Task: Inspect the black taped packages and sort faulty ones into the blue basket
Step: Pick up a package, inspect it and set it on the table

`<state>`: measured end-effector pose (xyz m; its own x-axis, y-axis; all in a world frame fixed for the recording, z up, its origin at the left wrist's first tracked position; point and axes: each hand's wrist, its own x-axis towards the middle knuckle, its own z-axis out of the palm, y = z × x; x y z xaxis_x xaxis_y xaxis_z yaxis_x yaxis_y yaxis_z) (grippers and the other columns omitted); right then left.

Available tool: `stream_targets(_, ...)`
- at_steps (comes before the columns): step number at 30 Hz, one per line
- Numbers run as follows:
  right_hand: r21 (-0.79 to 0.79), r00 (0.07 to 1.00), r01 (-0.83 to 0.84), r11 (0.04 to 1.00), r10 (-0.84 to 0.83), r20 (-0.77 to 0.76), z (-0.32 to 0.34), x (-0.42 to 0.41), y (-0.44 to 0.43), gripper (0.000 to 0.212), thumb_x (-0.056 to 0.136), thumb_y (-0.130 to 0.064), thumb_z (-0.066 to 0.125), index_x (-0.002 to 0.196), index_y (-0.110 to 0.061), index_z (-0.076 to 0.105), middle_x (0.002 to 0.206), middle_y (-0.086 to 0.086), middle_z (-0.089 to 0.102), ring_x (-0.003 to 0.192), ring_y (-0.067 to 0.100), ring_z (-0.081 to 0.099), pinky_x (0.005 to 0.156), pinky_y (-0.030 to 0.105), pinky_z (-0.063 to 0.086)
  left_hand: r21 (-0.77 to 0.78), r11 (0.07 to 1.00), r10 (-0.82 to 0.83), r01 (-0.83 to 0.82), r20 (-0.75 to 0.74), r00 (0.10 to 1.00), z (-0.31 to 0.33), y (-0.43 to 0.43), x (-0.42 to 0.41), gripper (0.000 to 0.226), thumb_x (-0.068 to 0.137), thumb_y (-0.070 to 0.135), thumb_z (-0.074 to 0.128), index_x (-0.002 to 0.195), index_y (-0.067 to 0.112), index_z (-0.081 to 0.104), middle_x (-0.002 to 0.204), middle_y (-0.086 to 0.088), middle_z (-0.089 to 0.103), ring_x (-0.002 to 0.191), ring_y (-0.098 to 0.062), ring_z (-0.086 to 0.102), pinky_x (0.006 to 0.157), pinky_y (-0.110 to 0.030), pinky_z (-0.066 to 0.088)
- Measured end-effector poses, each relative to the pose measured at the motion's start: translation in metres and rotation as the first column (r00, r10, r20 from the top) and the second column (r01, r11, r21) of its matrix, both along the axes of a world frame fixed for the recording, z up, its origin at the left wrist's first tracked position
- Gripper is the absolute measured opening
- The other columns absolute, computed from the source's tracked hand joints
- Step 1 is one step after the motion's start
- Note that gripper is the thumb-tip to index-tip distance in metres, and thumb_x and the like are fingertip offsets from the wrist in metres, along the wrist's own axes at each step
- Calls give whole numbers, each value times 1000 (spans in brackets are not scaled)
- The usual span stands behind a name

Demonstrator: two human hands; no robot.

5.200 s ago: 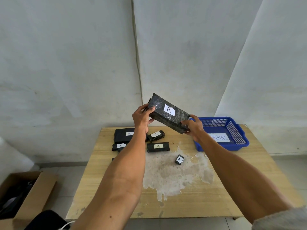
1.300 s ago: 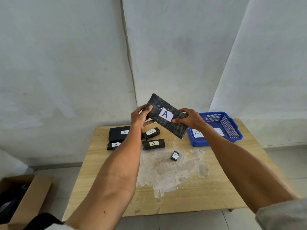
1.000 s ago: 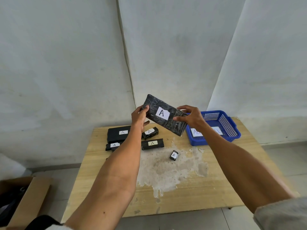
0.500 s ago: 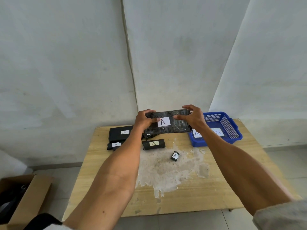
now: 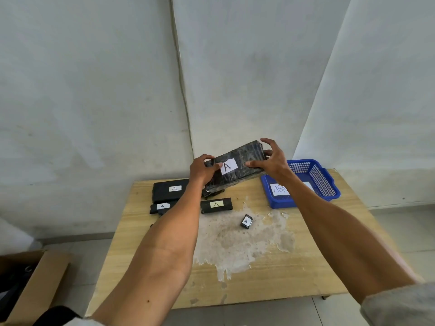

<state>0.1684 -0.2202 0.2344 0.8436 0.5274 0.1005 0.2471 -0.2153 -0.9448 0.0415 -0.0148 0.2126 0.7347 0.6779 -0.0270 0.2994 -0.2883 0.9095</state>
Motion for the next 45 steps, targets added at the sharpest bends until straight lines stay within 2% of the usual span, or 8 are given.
stream_targets(5, 53, 999, 10, 999, -9, -35, 1, 3, 6, 92, 61, -15, 95, 138, -27, 47, 109, 10, 72, 95, 25, 73, 82, 45, 62, 39, 986, -158, 162, -89, 983, -3, -2, 4, 46, 79, 42, 81, 116, 20, 63, 128, 1, 58, 119, -19, 54, 90, -31, 42)
stream_targets(9, 51, 998, -39, 998, 41, -44, 1, 1, 9, 77, 62, -13, 95, 128, -19, 57, 108, 12, 74, 94, 23, 74, 83, 42, 62, -40, 940, -340, 339, -11, 940, 7, -10, 9, 73, 75, 31, 87, 139, 30, 51, 144, -7, 50, 136, -18, 43, 103, -35, 40)
stream_targets(13, 87, 999, 11, 996, -7, -49, 2, -4, 5, 70, 61, -23, 96, 121, -18, 60, 106, 7, 72, 95, 19, 72, 81, 32, 61, -194, 886, -417, 422, 66, 907, 14, -10, 9, 74, 79, 14, 84, 143, 29, 51, 130, -11, 62, 124, -22, 57, 84, -27, 51)
stream_targets(18, 125, 994, 34, 992, -20, -108, 5, -4, 8, 70, 68, -28, 92, 127, -18, 58, 112, 4, 70, 100, 18, 70, 83, 35, 61, -241, 883, -389, 404, 107, 915, 10, -16, 11, 78, 75, 10, 86, 142, 31, 52, 119, -12, 66, 109, -25, 65, 75, -41, 59)
stream_targets(22, 110, 899, 53, 992, 0, -437, 12, -1, 12, 58, 82, -47, 76, 129, -20, 54, 124, 10, 64, 113, 31, 62, 97, 61, 50, -162, 923, -331, 348, 126, 935, 1, -18, 12, 75, 68, 17, 89, 133, 37, 58, 113, -13, 65, 111, -25, 64, 87, -51, 58)
stream_targets(26, 70, 753, 47, 996, 11, -658, 16, -4, 9, 43, 89, -43, 64, 122, -15, 60, 124, 11, 60, 115, 38, 58, 95, 71, 45, -129, 945, -279, 300, 156, 947, -1, -16, 14, 69, 57, 30, 90, 119, 45, 63, 111, -8, 65, 106, -28, 67, 91, -54, 56)
stream_targets(32, 55, 755, 64, 996, -13, -655, 20, -9, 15, 43, 87, -43, 67, 119, -15, 60, 123, 11, 63, 113, 38, 60, 88, 69, 50, -105, 947, -284, 303, 164, 945, 0, -14, 12, 62, 57, 29, 89, 106, 56, 62, 111, -6, 66, 106, -28, 68, 90, -55, 56)
stream_targets(45, 18, 792, 143, 989, -104, -601, 28, -15, 26, 35, 88, -31, 69, 115, -9, 63, 113, 12, 67, 102, 37, 64, 81, 64, 56, -130, 947, -258, 292, 228, 939, -2, -13, 10, 63, 58, 23, 89, 110, 50, 65, 110, -8, 67, 106, -29, 68, 90, -56, 56)
